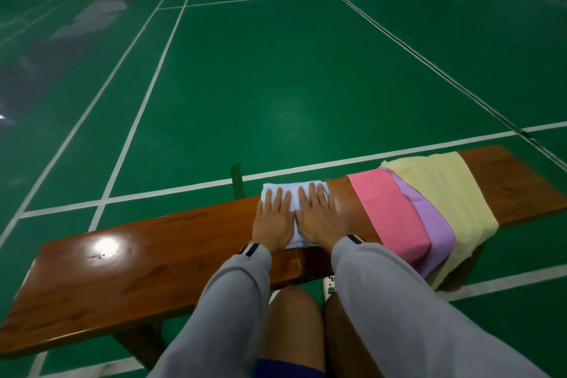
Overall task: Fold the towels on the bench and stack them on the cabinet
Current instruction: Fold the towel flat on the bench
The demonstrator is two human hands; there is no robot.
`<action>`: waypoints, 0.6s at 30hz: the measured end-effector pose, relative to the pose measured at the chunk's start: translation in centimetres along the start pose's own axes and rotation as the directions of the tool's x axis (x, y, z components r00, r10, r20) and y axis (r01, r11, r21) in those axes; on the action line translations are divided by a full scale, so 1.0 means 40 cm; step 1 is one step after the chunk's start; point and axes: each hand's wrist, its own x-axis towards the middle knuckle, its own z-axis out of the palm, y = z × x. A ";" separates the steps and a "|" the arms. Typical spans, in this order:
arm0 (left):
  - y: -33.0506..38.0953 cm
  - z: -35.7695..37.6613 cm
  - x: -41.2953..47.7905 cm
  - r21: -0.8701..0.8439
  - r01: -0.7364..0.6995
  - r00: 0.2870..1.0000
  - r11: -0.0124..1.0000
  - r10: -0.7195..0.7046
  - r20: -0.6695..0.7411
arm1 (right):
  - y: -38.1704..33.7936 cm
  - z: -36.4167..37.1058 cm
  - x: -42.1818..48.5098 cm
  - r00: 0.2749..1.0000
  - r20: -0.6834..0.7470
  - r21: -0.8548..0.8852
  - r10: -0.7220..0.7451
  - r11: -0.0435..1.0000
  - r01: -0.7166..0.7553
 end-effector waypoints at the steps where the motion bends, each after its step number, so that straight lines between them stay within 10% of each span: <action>1: 0.002 0.015 0.004 0.002 0.013 1.000 1.000 -0.013 -0.016 | 0.009 0.012 0.004 1.000 -0.012 -0.020 -0.004 1.000 0.004; 18: 0.078 -0.041 0.056 0.085 0.080 0.996 0.993 -0.076 -0.051 | 0.054 -0.017 0.017 0.999 0.024 0.075 -0.034 0.997 0.032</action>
